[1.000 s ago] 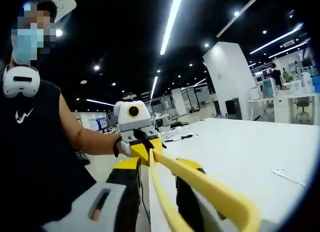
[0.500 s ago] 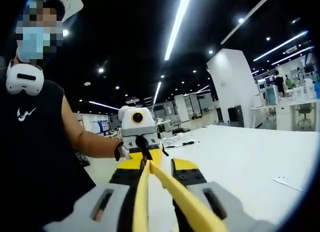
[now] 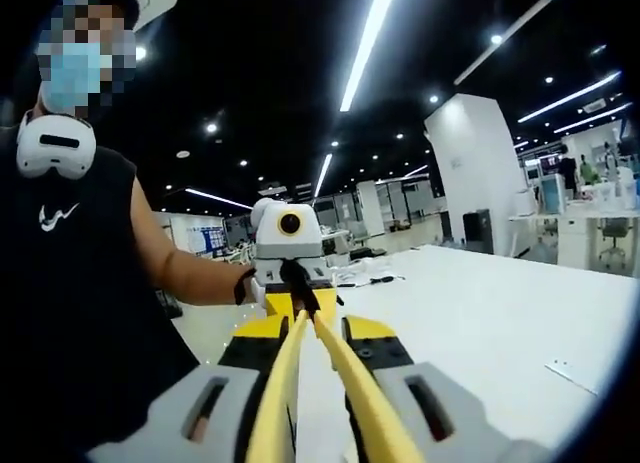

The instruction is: Place the target food into the container with the food tongs after gripping and lifting it, then release it inside without dropping or visibly crushing the food.

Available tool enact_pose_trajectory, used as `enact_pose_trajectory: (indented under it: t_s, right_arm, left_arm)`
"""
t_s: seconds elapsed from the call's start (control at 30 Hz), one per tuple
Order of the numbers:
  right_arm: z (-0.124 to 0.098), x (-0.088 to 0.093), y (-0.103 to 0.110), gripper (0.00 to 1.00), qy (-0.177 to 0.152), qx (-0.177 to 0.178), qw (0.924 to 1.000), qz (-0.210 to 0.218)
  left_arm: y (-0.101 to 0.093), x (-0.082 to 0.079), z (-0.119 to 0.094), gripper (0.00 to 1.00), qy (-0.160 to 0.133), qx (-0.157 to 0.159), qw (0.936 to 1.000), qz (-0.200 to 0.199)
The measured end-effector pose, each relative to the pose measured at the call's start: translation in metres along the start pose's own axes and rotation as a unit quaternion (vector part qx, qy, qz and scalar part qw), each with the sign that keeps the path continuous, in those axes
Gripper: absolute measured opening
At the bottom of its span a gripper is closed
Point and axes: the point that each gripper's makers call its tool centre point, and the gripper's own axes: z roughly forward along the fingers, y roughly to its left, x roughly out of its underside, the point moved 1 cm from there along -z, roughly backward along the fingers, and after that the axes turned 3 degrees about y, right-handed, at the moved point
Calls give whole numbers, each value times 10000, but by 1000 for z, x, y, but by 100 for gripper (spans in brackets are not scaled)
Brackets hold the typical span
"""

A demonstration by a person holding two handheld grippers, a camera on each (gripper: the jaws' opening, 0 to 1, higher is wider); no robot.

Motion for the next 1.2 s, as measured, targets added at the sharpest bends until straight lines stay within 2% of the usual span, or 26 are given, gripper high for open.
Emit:
enact_pose_trajectory:
  t_s: [0.03, 0.1, 0.43, 0.5, 0.6, 0.67, 0.7, 0.8, 1.2]
  right_arm:
    - [-1, -3, -1, 21, -79, 8, 9999, 132]
    - [-2, -4, -2, 20, -114, 65, 9999, 86]
    - [-6, -4, -6, 20, -312, 159, 9991, 245]
    - [-5, -13, -5, 21, -611, 119, 9976, 303]
    - [-2, -11, -5, 20, -417, 129, 9989, 179]
    - [-2, -11, -4, 20, -406, 117, 9991, 85]
    - [-1, -8, -4, 20, -287, 123, 9995, 84]
    - [0, -6, -5, 20, -260, 132, 9996, 51]
    - [1, -8, -6, 22, -347, 133, 9993, -15]
  left_arm:
    - [0, -3, 0, 5, -50, 4, 10000, -17]
    - [1, -6, 2, 4, -55, -37, 10000, 13]
    - [4, -6, 6, 4, -132, -81, 9999, -72]
    - [2, -1, 12, 6, -41, -58, 9999, -98]
    - [1, 6, 15, 5, 87, -115, 9999, -41]
    - [4, 0, 10, 5, -114, -125, 9997, -191]
    - [6, -4, 6, 5, -201, -124, 9995, -199]
    - [5, -2, 9, 5, -14, -155, 9999, -21]
    - [7, -5, 6, 8, -94, -99, 9999, -10]
